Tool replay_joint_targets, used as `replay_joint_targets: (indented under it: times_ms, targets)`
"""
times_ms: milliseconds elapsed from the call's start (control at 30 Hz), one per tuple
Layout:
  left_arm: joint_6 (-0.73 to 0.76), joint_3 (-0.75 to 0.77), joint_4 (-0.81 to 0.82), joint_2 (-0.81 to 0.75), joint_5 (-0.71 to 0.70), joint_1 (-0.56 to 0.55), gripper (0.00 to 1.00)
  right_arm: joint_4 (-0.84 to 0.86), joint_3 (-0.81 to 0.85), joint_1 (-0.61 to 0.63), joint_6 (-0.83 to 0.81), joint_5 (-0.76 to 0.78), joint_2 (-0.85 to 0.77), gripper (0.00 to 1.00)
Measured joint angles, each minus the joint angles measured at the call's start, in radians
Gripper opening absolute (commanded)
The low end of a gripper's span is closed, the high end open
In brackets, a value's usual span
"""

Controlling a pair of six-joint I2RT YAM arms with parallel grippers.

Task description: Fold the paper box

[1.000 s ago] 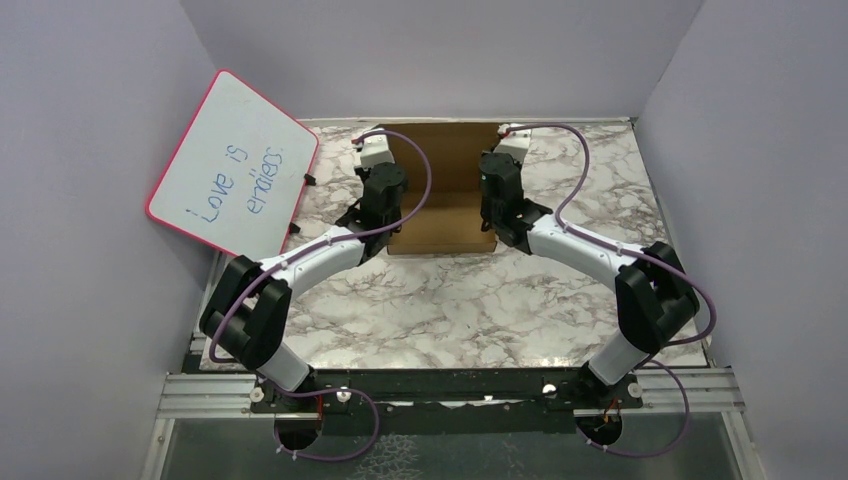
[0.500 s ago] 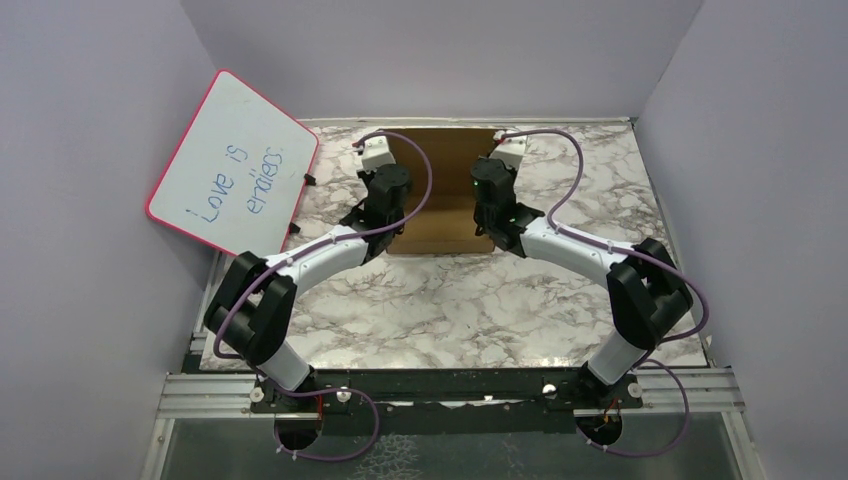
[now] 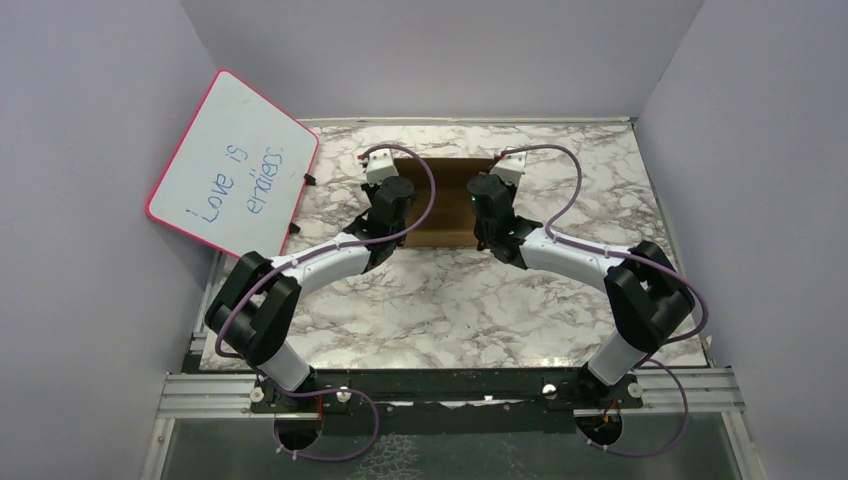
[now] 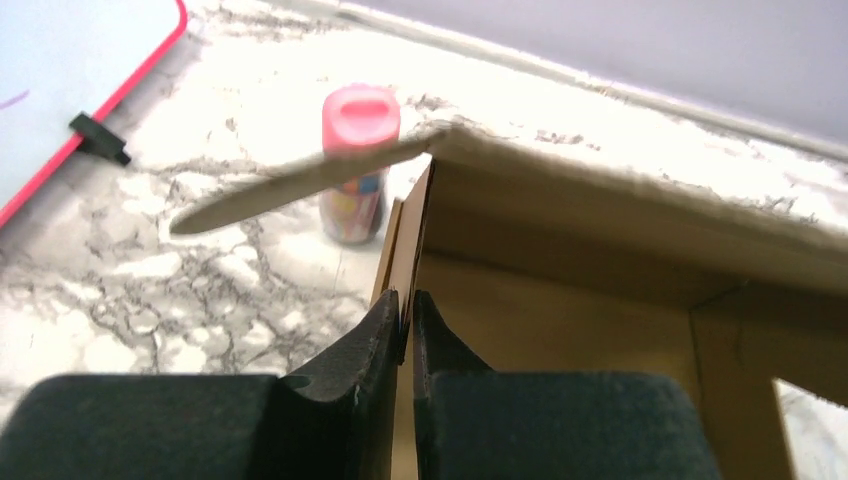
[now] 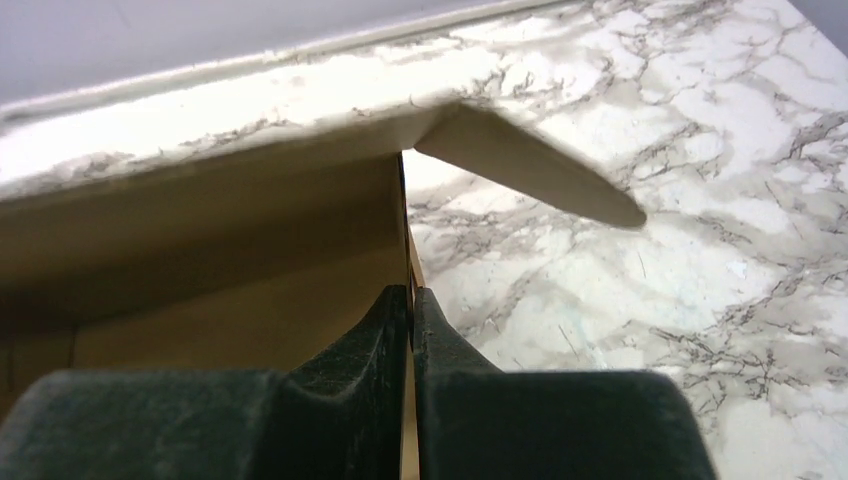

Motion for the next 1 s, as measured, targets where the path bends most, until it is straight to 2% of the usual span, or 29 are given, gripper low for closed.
replay_joint_targets:
  times_ms: [167,400,467,700,867,1000]
  targets:
    - [-0.018,-0.068,0.000,-0.016,-0.014,-0.014,0.13,-0.024,-0.045,0.003,0.040,-0.002,-0.003,0.14]
    - [-0.062,-0.132,0.002,-0.032,-0.016,-0.020,0.26,-0.042,-0.102,0.015,0.098,-0.023,-0.016,0.21]
    - [-0.079,-0.153,0.001,-0.040,-0.016,-0.020,0.31,-0.053,-0.114,0.016,0.113,-0.040,-0.022,0.28]
    - [-0.136,-0.225,0.002,-0.121,-0.007,-0.022,0.48,-0.079,-0.183,0.022,0.141,-0.099,-0.094,0.62]
    - [-0.182,-0.290,-0.013,-0.231,0.053,-0.022,0.63,-0.104,-0.236,0.022,0.152,-0.130,-0.190,0.75]
    - [-0.204,-0.328,-0.097,-0.364,0.112,-0.022,0.77,-0.149,-0.280,0.022,0.153,-0.154,-0.293,0.79]
